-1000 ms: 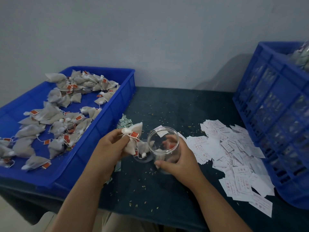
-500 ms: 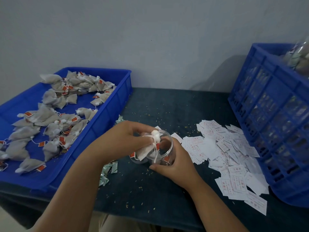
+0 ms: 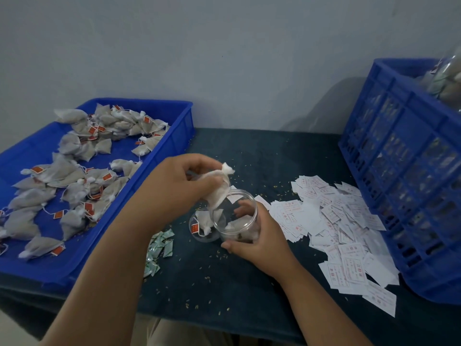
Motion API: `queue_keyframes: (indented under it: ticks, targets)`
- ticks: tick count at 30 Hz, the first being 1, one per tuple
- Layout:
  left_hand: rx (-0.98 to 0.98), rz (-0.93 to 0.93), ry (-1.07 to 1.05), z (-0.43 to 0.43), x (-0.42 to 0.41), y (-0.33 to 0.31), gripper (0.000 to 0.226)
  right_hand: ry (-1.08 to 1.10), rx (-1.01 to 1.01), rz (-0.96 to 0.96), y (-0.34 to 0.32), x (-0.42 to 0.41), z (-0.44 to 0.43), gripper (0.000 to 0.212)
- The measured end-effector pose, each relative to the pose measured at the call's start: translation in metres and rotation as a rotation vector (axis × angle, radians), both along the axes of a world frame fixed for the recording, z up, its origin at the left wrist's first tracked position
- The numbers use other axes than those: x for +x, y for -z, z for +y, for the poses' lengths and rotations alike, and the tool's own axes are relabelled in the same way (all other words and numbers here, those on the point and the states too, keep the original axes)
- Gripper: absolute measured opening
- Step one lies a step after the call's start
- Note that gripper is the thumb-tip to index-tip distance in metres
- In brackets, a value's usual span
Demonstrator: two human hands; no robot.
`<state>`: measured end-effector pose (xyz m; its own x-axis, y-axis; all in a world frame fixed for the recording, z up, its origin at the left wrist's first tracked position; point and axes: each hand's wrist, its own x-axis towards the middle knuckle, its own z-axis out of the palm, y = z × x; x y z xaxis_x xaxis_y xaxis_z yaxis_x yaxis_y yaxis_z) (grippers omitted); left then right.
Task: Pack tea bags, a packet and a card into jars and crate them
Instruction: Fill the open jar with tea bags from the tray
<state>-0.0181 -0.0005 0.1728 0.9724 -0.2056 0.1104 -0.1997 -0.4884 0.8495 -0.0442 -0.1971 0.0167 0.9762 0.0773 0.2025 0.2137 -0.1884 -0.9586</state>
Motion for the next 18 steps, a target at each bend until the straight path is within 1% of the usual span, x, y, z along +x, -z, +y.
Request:
queue_keyframes:
  ticks: [1,3,5,7,8,9,10,11,12,13,14,15,16,18]
  targets:
    - [0.02,0.003,0.029,0.0,0.0,-0.001,0.019,-0.001,0.006,-0.002,-0.001,0.0,0.0,0.076]
    - [0.16,0.065,0.146,-0.003,-0.003,-0.004,0.029,-0.006,0.02,-0.002,-0.002,0.0,0.0,0.076]
    - [0.329,0.141,0.244,-0.007,-0.008,-0.004,0.026,-0.016,0.037,0.005,-0.003,0.0,-0.001,0.076]
    - [0.566,0.127,0.291,-0.01,-0.012,0.001,0.025,-0.012,0.03,0.005,-0.004,0.0,-0.001,0.075]
    - [0.697,0.096,0.314,-0.012,-0.013,0.007,0.029,-0.008,0.027,0.008,-0.004,0.0,0.0,0.076]
    - [0.769,0.054,0.329,-0.014,-0.014,0.012,0.033,-0.002,0.027,0.013,-0.004,0.0,0.0,0.076]
    - [0.743,0.018,0.323,-0.015,-0.014,0.015,0.035,0.005,0.03,0.017,-0.005,-0.001,0.0,0.074]
    - [0.602,0.0,0.276,-0.014,-0.013,0.016,0.034,0.01,0.032,0.013,-0.005,-0.001,0.0,0.071]
    - [0.395,-0.022,0.179,-0.012,-0.009,0.019,0.03,0.016,0.034,0.009,-0.005,-0.001,0.0,0.069]
    - [0.234,-0.068,0.05,-0.008,-0.003,0.026,0.024,0.023,0.033,0.009,-0.004,-0.002,0.0,0.07]
    - [0.173,-0.107,-0.075,-0.001,0.005,0.034,0.02,0.027,0.032,0.013,-0.004,-0.002,0.0,0.073]
    - [0.236,-0.097,-0.16,0.006,0.012,0.043,0.015,0.027,0.028,0.015,-0.004,-0.002,-0.001,0.077]
    - [0.386,-0.029,-0.196,0.012,0.018,0.054,0.015,0.025,0.027,0.017,-0.003,-0.002,-0.001,0.079]
    - [0.738,0.159,-0.154,0.02,0.024,0.083,0.035,0.019,0.023,0.025,-0.001,-0.001,-0.001,0.081]
